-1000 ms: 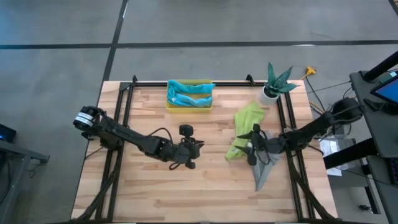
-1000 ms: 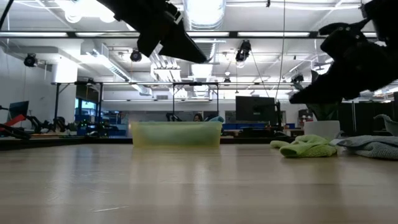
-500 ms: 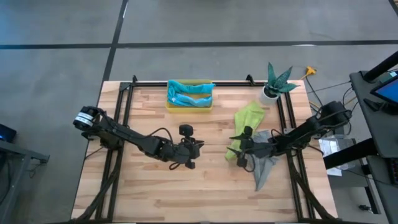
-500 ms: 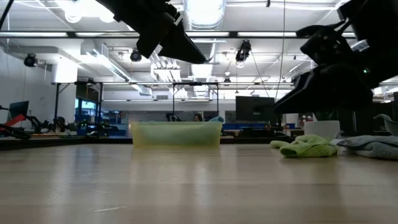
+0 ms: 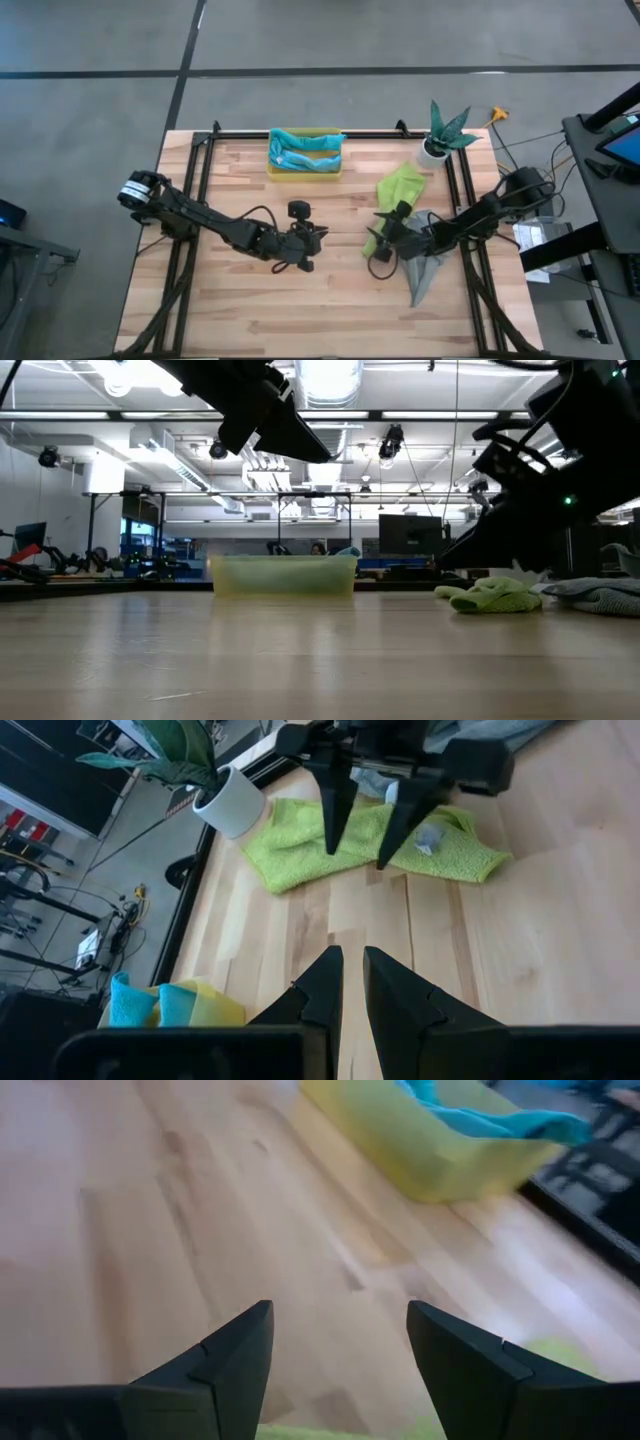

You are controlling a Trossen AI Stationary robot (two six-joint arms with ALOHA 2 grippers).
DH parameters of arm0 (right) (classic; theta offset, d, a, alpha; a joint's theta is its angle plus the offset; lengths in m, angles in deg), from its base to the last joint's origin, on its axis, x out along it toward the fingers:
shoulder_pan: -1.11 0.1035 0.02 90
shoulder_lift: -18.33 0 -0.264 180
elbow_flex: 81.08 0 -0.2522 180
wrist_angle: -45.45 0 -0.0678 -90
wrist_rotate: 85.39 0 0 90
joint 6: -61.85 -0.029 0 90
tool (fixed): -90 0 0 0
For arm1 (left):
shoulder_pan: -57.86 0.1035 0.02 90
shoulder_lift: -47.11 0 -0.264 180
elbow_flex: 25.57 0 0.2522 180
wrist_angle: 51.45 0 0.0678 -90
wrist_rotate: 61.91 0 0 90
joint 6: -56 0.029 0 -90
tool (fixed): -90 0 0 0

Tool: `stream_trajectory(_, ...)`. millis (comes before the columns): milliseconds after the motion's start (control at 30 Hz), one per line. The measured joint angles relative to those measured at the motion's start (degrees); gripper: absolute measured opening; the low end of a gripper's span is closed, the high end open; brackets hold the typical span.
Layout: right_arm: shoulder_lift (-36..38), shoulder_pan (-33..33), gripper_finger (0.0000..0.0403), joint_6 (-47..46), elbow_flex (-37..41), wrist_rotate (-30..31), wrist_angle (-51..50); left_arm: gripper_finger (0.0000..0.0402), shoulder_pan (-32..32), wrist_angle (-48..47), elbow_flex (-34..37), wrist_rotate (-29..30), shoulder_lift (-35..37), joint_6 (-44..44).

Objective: Roll microfiber towels into tight, uniform cylinder then place into a basket
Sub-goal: Roll the green towel

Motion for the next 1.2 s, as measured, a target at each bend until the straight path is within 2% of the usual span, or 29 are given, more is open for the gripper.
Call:
stream_trajectory(467,-3.2,0.1,0.0226,-3.1,0.3,1.3,-0.3,0.0030,0.0,1.2,-0.1,-0.2,0.0,0.0)
stream_trajectory(1200,-3.1,0.1,0.0226,-3.1,0.3,1.4,-0.3,0.0030,0.0,1.4,0.0,-0.2,0.0,0.0)
